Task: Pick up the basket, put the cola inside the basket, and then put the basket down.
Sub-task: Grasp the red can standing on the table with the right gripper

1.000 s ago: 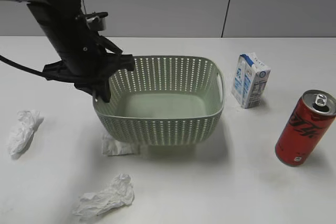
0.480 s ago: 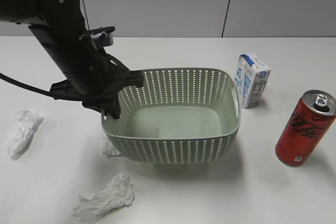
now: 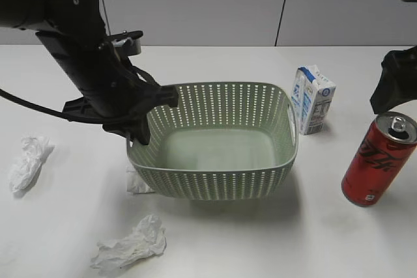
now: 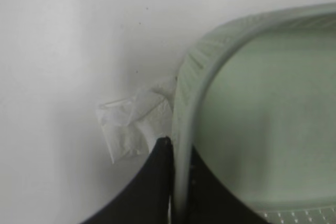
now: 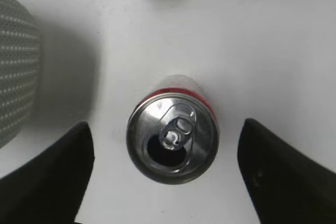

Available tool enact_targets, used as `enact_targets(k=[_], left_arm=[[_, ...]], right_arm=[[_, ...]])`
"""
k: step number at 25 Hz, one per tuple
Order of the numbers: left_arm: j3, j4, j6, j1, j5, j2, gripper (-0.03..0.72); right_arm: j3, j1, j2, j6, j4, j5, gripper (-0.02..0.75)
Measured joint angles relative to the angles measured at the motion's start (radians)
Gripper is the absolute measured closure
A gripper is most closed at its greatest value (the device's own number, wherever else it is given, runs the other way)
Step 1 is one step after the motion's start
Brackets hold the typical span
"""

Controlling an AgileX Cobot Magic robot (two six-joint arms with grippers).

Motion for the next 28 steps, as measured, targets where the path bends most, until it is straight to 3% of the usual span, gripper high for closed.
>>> enact_targets(k=[15,23,28], left_arm=[[0.000,0.004,0.000,0.000,-0.005,0.000,0.690],[0.000,0.007,0.000,0.000,-0.005,0.000,0.690],[0.000,0.020,0.000,0.000,-0.005,0.000,0.690]], right_arm=[[0.052,0.000,0.140,0.018,-0.007,-0.043,0.096],[0.053,0.000,0.163,0.031,0.003,-0.043,0.220],[0.042,0.000,0.163,0.039,0.005,0.005,0.230]])
